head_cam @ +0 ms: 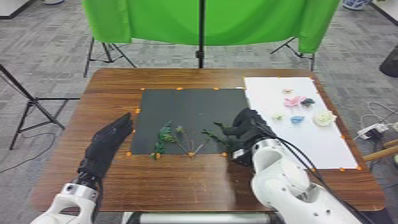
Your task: Arrange flowers
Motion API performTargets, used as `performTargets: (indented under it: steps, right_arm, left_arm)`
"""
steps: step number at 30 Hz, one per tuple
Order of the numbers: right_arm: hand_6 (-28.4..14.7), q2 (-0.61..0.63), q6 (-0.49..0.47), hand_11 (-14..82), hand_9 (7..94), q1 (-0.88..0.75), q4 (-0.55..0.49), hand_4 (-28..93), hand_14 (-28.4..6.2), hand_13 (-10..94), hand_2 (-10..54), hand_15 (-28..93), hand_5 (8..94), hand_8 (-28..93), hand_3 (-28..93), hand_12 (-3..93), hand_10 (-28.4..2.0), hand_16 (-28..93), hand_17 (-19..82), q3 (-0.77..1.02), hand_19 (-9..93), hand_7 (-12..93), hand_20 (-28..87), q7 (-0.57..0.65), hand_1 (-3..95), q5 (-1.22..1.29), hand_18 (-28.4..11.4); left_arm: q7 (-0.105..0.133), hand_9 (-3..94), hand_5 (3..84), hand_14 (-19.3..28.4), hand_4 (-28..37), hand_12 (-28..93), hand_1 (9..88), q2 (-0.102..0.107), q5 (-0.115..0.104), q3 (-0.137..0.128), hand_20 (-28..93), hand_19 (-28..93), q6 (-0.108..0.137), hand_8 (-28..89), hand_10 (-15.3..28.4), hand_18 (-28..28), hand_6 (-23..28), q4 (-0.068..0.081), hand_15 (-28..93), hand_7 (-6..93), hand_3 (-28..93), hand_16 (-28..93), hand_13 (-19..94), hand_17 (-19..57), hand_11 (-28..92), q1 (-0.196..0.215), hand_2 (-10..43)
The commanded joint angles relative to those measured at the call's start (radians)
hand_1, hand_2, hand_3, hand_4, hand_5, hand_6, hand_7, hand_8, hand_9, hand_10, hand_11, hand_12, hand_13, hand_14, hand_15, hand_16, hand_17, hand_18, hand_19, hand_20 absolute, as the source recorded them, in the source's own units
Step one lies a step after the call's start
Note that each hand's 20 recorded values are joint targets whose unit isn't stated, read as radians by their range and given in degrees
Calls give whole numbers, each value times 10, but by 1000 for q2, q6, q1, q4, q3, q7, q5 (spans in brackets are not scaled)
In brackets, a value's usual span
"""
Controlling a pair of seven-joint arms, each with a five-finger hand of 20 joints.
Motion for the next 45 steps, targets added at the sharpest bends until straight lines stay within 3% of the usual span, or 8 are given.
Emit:
performTargets:
  steps: [1, 9, 13, 27, 38, 41, 45]
  right_arm:
    - [-49, 30, -46, 425, 870, -65, -63, -56, -25, 937, -47, 602, 797, -56, 614, 260, -149, 280, 746, 55, 932, 305, 453, 35, 310, -69, -47]
    - [-54, 60, -202, 409, 875, -119, -120, -57, -31, 937, 17, 599, 810, -51, 623, 262, -160, 287, 738, 103, 932, 253, 479, 82, 274, -10, -60]
    - [-55, 57, -236, 402, 879, -121, -131, -58, -33, 937, 38, 597, 816, -49, 622, 262, -164, 289, 737, 97, 932, 244, 482, 89, 272, 12, -63]
    - [-56, 19, -226, 393, 884, -77, -127, -51, -36, 937, 62, 595, 825, -42, 602, 267, -168, 290, 738, 61, 932, 230, 482, 62, 275, 111, -65]
    - [-56, 15, -236, 389, 883, -89, -137, -51, -39, 937, 63, 591, 828, -46, 593, 268, -169, 293, 735, 79, 932, 215, 480, 56, 273, 169, -67]
    - [-56, 18, -198, 388, 883, -100, -151, -53, -40, 937, 62, 589, 827, -45, 590, 268, -169, 294, 733, 125, 932, 211, 479, 55, 274, 111, -69]
    - [-53, 70, -24, 384, 868, -106, -163, -53, -44, 937, 55, 569, 810, -40, 596, 274, -169, 313, 716, 191, 932, 214, 492, 43, 275, -22, -78]
  left_arm:
    - [-9, 323, 363, 156, -219, 122, 224, -7, 6, -2, 158, -2, -17, -33, 109, 133, 48, 7, 45, 17, 668, 52, 234, -21, 38, 10, -72]
    - [-12, 323, 363, 156, -218, 122, 223, -5, 4, -6, 158, -2, -19, -33, 109, 133, 49, 3, 44, 16, 667, 52, 235, -21, 38, 17, -71]
    - [-14, 323, 363, 155, -218, 123, 223, -3, 3, -6, 158, -2, -20, -33, 109, 133, 49, 4, 44, 16, 666, 52, 234, -21, 38, 15, -68]
    - [-14, 322, 363, 156, -219, 122, 222, -5, 6, -1, 158, -2, -24, -33, 109, 133, 49, 7, 44, 17, 664, 53, 233, -22, 38, 9, -64]
    - [-15, 322, 363, 156, -218, 122, 221, -11, 4, -6, 158, -2, -19, -33, 109, 132, 50, 0, 44, 15, 664, 53, 233, -22, 38, 21, -63]
    - [-16, 321, 363, 156, -219, 122, 221, -13, 5, -5, 158, -2, -18, -33, 108, 132, 50, 1, 44, 15, 664, 53, 233, -22, 38, 18, -63]
    - [-16, 321, 363, 156, -220, 122, 222, -11, 3, -8, 158, -2, -13, -33, 108, 132, 49, -2, 44, 16, 664, 53, 233, -22, 37, 26, -62]
